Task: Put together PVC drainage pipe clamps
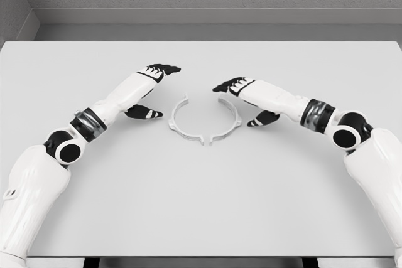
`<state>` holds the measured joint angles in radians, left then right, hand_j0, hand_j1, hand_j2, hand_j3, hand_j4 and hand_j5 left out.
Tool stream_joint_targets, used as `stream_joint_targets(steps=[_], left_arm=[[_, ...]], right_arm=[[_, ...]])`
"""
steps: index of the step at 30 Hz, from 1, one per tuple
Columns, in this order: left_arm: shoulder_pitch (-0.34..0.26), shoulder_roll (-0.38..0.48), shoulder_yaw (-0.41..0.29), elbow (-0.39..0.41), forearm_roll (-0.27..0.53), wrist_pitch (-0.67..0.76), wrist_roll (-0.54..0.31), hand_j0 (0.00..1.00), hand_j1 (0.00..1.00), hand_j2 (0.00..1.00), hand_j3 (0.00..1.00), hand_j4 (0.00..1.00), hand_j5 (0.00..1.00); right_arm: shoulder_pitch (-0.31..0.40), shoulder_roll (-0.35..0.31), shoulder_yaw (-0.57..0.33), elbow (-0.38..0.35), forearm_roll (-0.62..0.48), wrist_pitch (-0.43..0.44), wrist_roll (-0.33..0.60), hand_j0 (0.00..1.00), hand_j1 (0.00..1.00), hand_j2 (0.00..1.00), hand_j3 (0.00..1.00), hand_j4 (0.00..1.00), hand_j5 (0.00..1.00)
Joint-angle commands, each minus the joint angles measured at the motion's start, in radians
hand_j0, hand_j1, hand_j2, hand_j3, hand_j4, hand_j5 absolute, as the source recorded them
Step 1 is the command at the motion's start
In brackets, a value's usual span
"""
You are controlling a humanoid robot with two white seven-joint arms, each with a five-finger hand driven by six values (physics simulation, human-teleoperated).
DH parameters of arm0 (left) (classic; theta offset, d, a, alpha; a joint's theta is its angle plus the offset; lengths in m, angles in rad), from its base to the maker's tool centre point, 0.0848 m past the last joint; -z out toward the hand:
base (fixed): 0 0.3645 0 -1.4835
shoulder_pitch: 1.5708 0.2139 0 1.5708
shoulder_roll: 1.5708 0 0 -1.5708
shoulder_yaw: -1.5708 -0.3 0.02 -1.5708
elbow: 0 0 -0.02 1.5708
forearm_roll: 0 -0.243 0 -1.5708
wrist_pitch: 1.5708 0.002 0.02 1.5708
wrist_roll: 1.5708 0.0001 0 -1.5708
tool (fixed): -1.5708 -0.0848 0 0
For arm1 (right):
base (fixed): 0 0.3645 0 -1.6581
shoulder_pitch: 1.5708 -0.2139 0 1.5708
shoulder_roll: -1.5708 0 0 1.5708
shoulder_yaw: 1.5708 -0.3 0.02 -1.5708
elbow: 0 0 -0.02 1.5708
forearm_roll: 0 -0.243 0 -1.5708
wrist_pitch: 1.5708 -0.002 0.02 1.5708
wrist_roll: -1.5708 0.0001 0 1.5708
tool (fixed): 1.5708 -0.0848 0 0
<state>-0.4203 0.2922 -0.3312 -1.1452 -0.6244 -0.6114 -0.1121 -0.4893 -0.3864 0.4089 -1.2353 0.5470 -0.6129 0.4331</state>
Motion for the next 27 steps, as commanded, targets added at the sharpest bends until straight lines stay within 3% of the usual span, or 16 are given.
stream_joint_targets(steps=[1,11,18,27], left_arm=[[0.0,0.004,0.004,-0.001,0.008,0.0,0.0,1.0,1.0,1.0,1.0,1.0,1.0],[-0.023,0.042,0.008,0.001,0.008,0.0,0.002,1.0,1.0,1.0,1.0,1.0,1.0],[-0.057,0.145,0.009,-0.001,0.011,0.0,0.003,1.0,1.0,1.0,1.0,1.0,1.0],[-0.058,0.148,0.009,-0.001,0.011,0.0,0.002,1.0,1.0,1.0,1.0,1.0,1.0]], right_arm=[[-0.003,0.001,-0.001,0.008,-0.007,0.002,0.0,1.0,1.0,1.0,1.0,1.0,1.0],[-0.031,0.029,0.008,0.051,-0.006,0.002,0.0,1.0,1.0,1.0,1.0,1.0,1.0],[-0.043,0.05,0.011,0.077,-0.004,0.002,0.0,1.0,1.0,1.0,1.0,1.0,1.0],[-0.049,0.061,0.013,0.076,0.007,0.002,0.0,1.0,1.0,1.0,1.0,1.0,1.0]])
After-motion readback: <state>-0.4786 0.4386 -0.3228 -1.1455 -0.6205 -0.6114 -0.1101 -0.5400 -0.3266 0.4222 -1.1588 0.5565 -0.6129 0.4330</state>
